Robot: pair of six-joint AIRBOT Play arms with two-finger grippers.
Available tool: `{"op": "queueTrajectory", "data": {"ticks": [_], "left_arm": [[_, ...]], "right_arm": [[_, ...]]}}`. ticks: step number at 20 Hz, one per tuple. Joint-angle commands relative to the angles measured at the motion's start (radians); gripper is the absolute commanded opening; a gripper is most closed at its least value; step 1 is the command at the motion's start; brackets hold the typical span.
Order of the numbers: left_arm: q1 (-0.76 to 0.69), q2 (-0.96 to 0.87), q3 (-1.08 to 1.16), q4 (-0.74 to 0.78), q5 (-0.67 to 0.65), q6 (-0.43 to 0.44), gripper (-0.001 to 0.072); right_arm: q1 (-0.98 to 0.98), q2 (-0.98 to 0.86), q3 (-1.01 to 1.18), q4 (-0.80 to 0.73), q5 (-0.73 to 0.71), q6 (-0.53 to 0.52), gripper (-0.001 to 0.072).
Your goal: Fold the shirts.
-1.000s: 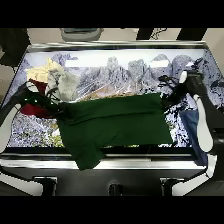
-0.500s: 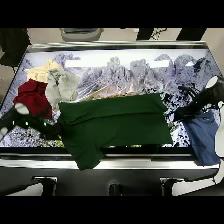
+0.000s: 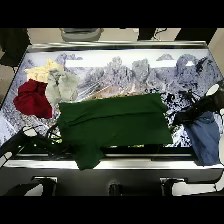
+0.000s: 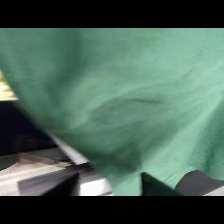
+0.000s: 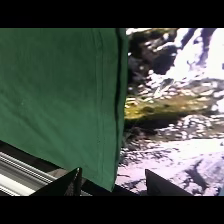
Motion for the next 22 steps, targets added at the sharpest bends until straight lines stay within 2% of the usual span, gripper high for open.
{"op": "queueTrajectory", "data": {"ticks": [1, 2, 3, 4, 5, 9, 13, 15, 16, 18, 20, 22], "left_arm": [[-0.049, 0.008, -0.045, -0.049, 0.119, -0.058, 0.0369], [-0.054, 0.008, -0.052, -0.049, 0.135, -0.067, 0.0265], [-0.059, 0.008, -0.054, -0.049, 0.143, -0.067, 0.0108], [-0.061, 0.008, -0.054, -0.050, 0.146, -0.067, 0.0035], [-0.061, 0.008, -0.054, -0.050, 0.145, -0.066, 0.0036], [-0.060, 0.008, -0.054, -0.049, 0.145, -0.045, 0.0035], [-0.060, 0.009, -0.054, -0.050, 0.145, -0.029, 0.0035], [-0.060, 0.009, -0.054, -0.049, 0.147, -0.028, 0.0036], [-0.060, 0.009, -0.054, -0.049, 0.154, -0.028, 0.0036], [-0.058, 0.009, -0.050, -0.048, 0.170, -0.027, 0.0035], [-0.058, 0.014, -0.016, -0.045, 0.145, 0.032, 0.0034], [-0.058, 0.056, 0.049, -0.012, 0.106, 0.050, 0.0033]], "right_arm": [[0.000, 0.051, -0.087, -0.008, -0.061, -0.012, 0.0503], [0.000, 0.061, -0.118, -0.006, -0.063, -0.014, 0.0503], [0.000, 0.068, -0.157, -0.005, -0.063, -0.015, 0.0518], [0.000, 0.072, -0.195, -0.005, -0.067, -0.023, 0.0579], [-0.001, 0.073, -0.231, -0.010, -0.074, -0.035, 0.0618], [0.000, 0.073, -0.274, -0.023, -0.123, -0.029, 0.0608], [0.000, 0.071, -0.322, -0.018, -0.168, 0.027, 0.0599], [0.000, 0.060, -0.364, 0.014, -0.193, 0.040, 0.0521], [0.000, 0.050, -0.375, 0.032, -0.201, 0.039, 0.0407], [0.000, 0.043, -0.375, 0.035, -0.230, 0.043, 0.0045], [0.000, 0.063, -0.358, 0.035, -0.245, 0.001, 0.0036], [0.000, 0.109, -0.330, 0.034, -0.248, -0.026, 0.0035]]}}
